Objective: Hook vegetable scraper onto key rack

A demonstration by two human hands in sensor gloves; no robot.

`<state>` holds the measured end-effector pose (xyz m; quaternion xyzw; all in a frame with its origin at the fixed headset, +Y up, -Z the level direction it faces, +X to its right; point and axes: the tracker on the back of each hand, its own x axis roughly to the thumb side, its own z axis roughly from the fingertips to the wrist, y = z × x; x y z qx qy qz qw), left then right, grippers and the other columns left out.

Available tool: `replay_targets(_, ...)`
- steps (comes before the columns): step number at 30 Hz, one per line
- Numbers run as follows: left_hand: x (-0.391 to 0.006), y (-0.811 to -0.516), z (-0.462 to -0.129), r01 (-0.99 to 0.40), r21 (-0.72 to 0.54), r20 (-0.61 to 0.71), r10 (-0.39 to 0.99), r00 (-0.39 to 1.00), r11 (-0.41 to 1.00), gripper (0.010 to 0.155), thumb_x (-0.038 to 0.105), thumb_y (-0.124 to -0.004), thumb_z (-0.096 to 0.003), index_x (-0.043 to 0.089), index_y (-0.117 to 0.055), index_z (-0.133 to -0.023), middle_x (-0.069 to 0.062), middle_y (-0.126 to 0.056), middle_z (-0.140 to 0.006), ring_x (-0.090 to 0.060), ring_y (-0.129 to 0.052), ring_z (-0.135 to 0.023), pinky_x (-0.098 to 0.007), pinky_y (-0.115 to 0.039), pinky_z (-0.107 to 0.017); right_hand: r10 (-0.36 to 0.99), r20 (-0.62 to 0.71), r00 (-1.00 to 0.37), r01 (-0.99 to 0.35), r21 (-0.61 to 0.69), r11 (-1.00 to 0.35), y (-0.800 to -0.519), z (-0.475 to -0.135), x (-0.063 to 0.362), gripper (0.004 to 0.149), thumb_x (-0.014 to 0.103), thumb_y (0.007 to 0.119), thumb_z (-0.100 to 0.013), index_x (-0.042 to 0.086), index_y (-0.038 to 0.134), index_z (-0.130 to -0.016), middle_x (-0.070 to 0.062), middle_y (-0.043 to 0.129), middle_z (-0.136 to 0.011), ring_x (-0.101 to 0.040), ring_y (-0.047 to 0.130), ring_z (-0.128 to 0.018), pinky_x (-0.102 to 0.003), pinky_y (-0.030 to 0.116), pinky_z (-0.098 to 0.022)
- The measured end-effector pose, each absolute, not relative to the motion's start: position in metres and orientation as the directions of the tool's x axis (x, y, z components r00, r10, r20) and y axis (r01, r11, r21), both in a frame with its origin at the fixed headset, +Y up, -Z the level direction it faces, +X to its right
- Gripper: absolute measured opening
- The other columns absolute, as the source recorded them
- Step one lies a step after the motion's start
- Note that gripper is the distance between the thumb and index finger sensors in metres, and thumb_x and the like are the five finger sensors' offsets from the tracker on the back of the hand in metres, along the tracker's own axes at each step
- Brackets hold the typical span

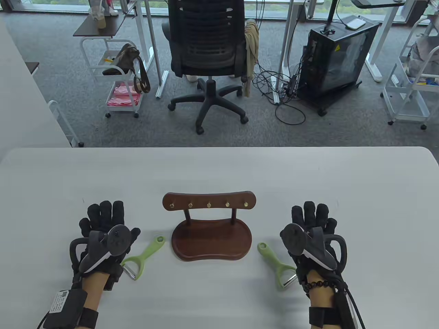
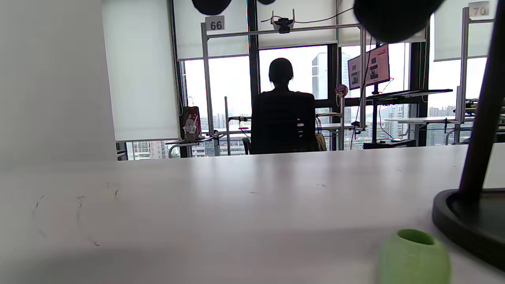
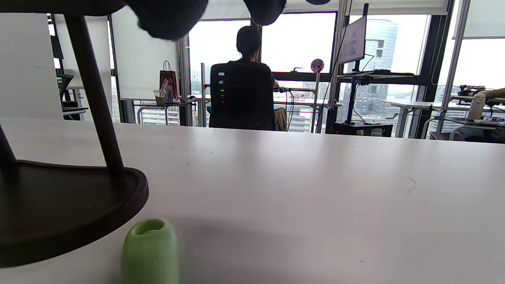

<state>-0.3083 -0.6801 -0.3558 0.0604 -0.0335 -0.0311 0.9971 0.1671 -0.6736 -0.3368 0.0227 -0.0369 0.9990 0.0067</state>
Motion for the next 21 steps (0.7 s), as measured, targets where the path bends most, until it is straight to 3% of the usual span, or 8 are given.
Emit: replay_targets(21, -0.296, -0.681, -0.353, 0.094, 0.138, 0.104, -0.108, 0.989, 0.986, 0.084, 0.059, -0.063, -0.0551, 0.009, -0.036, -0.117, -0.033, -0.035, -0.118, -0.064, -0.035, -0.107, -0.081, -0.038, -0.068, 0.049, 0.041, -0.998, -0.052, -0.066, -0.996, -0.674, -0.336, 0.17, 0.076, 0.041, 0.065, -0.058, -0.004, 0.039, -0.113, -0.04, 0.025, -0.113, -0.07, 0.025, -0.098, -0.082, 0.035, -0.064)
